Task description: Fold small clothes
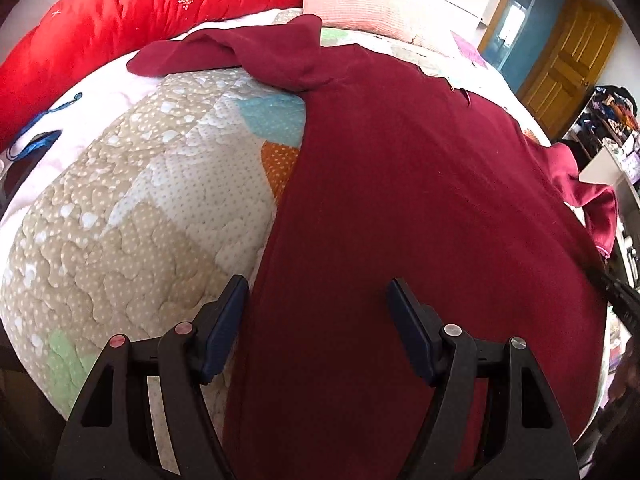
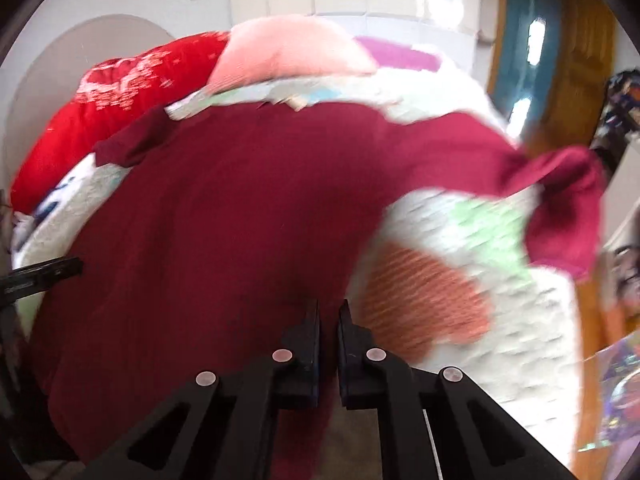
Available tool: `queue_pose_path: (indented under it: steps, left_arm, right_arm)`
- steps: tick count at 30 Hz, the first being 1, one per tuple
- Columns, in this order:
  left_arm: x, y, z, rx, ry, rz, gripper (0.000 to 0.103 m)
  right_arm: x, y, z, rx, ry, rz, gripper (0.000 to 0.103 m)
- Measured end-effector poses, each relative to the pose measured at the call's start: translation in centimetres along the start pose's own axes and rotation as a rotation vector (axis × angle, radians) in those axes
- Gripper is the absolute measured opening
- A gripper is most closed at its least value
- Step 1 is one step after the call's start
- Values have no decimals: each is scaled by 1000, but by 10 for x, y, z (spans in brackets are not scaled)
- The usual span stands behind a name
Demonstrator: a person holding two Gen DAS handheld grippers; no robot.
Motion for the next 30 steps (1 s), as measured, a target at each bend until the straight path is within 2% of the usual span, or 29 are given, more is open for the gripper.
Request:
queue_pose_path:
  steps: [3, 6, 9, 12, 16, 19, 21, 24, 27, 30]
  left_arm:
    - [2, 3, 1, 33, 5, -35, 72]
    - [-4, 7, 1, 57, -2, -23, 72]
    - [-8, 3, 3, 57, 17, -43, 72]
    - [-6, 1, 6, 55, 21, -57, 72]
    - [-4, 4, 8, 69, 35, -79, 72]
    - [-4, 5, 9, 80, 36, -84, 72]
    - [-4, 4, 9, 80, 38, -83, 72]
    - [-5, 5, 9, 79, 38, -90, 72]
    - [-9, 8, 9, 90, 42, -92, 72]
    - [-15, 12, 2, 105, 61, -101, 72]
  right_arm:
    - [12, 5, 9, 18, -51, -5, 6]
    - [6, -8, 19, -31, -65, 4, 6]
    - [-27, -15, 20, 2, -17, -81, 10]
    - [-51, -36, 27, -26, 12, -186, 13]
    - [-43, -70, 54, -82, -46, -280, 14]
    - [-22, -77, 89, -120, -141, -240, 14]
    - [-26, -77, 90, -139, -115, -239, 14]
    - [-32, -73, 91, -193, -140, -210, 14]
    - [-37, -65, 81, -224, -118, -151, 21]
    - [-39, -64, 69, -186, -83, -170, 31]
Point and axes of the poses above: each gripper's, at about its wrist camera, not at the fingertips, and x roughly the way its jaws point, y to its right, z to its underside, the point moved 10 cm from there along x, roughly the way its jaws point, and after that the axes turned 2 degrees about -y, right-handed, at the moved point
